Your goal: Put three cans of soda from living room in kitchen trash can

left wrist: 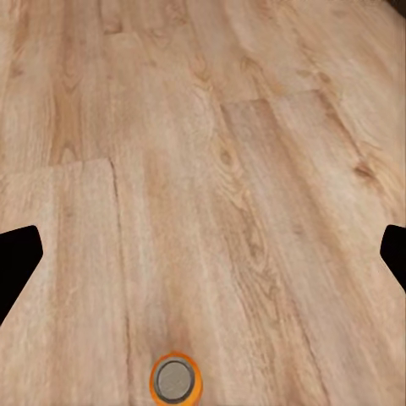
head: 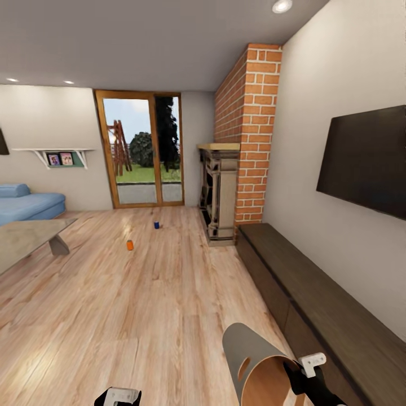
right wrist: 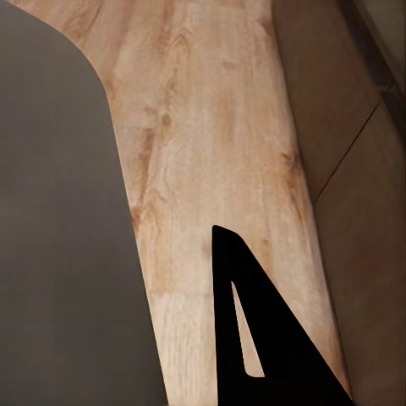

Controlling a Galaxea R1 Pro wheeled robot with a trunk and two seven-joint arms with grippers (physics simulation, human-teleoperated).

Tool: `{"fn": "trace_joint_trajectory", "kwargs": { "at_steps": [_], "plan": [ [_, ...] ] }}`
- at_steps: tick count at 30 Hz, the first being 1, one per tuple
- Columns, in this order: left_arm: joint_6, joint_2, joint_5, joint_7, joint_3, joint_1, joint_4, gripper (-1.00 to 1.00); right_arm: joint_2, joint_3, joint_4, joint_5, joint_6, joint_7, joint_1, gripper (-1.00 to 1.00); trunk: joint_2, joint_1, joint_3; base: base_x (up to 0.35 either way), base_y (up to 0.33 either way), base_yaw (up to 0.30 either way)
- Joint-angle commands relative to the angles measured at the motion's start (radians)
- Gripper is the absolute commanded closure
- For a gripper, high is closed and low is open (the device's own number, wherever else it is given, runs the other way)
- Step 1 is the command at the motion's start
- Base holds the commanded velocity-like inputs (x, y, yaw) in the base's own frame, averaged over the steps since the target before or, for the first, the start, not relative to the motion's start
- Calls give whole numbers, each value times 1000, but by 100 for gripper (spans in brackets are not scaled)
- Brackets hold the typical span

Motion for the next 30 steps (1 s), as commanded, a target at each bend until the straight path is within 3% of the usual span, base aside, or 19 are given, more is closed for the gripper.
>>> {"fn": "trace_joint_trajectory", "kwargs": {
  "at_steps": [1, 16, 20, 22, 24, 25, 26, 27, 28, 30],
  "plan": [
    [0, 0, 1, 0, 1, 0, 0, -100, 1, -5, -2, -1, 0, 0, -1, 100, 0, 0, 0, 35, 0, -22],
    [1, -1, 15, 1, 17, -1, -6, -100, 2, -6, -2, 0, 0, 0, -1, 100, 0, 0, 1, 7, 0, -4],
    [83, 1, 20, 1, 21, -4, -91, -100, 3, -5, -2, 0, 0, 0, -1, 100, 0, 0, 1, 0, 0, 0],
    [219, 2, 25, 5, 30, -18, -193, -100, 3, -5, -2, 0, 0, 0, -1, 100, 0, 0, 1, 0, 0, 0],
    [475, 2, 27, 10, 56, -91, -323, -100, 3, -5, -2, 0, 0, 0, -1, 100, 0, 0, 1, 0, 0, 0],
    [681, 4, 26, 11, 81, -206, -368, -100, 3, -5, -2, 0, 0, 0, -1, 100, 0, 0, 1, 0, 0, 0],
    [747, 5, 26, 11, 90, -255, -372, -100, 3, -5, -2, 0, 0, 0, -1, 100, 0, 0, 1, 0, 0, 0],
    [872, 12, 25, 7, 111, -364, -355, -100, 3, -4, -2, 0, 0, 0, -1, 100, 0, 0, 1, 0, 0, 0],
    [979, 30, 26, 4, 135, -494, -281, -100, 3, -4, -2, 0, 0, 0, -1, 100, 0, 0, 1, 0, 0, 0],
    [1051, 55, 26, 4, 153, -617, -175, -100, 3, -4, -2, 1, 0, 0, -1, 100, 0, 0, 1, 0, 0, 0]
  ]
}}
